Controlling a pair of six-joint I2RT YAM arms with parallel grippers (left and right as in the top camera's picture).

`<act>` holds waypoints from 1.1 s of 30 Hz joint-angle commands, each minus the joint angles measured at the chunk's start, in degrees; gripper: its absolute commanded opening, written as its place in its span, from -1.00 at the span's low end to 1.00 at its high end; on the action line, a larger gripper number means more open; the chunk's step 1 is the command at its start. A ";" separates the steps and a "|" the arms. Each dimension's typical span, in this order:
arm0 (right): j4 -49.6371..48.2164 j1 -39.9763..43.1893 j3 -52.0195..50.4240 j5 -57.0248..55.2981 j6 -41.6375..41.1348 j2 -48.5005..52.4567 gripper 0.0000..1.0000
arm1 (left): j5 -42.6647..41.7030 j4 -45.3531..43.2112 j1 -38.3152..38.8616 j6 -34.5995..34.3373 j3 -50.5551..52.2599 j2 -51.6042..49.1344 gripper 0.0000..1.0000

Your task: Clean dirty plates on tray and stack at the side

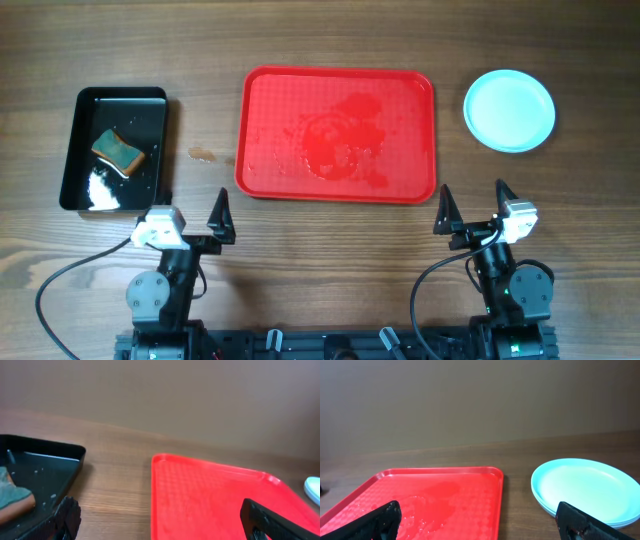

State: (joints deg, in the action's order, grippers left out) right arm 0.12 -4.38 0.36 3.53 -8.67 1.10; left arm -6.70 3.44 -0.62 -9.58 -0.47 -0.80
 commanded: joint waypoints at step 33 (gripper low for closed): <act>-0.20 0.33 -0.07 -0.57 1.01 -0.46 0.99 | 5.05 1.01 0.74 9.20 0.15 0.61 1.00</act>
State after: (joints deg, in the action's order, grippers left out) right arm 0.12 -4.38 0.36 3.53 -8.67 1.10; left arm -2.79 3.92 -0.10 -1.96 -0.47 -0.73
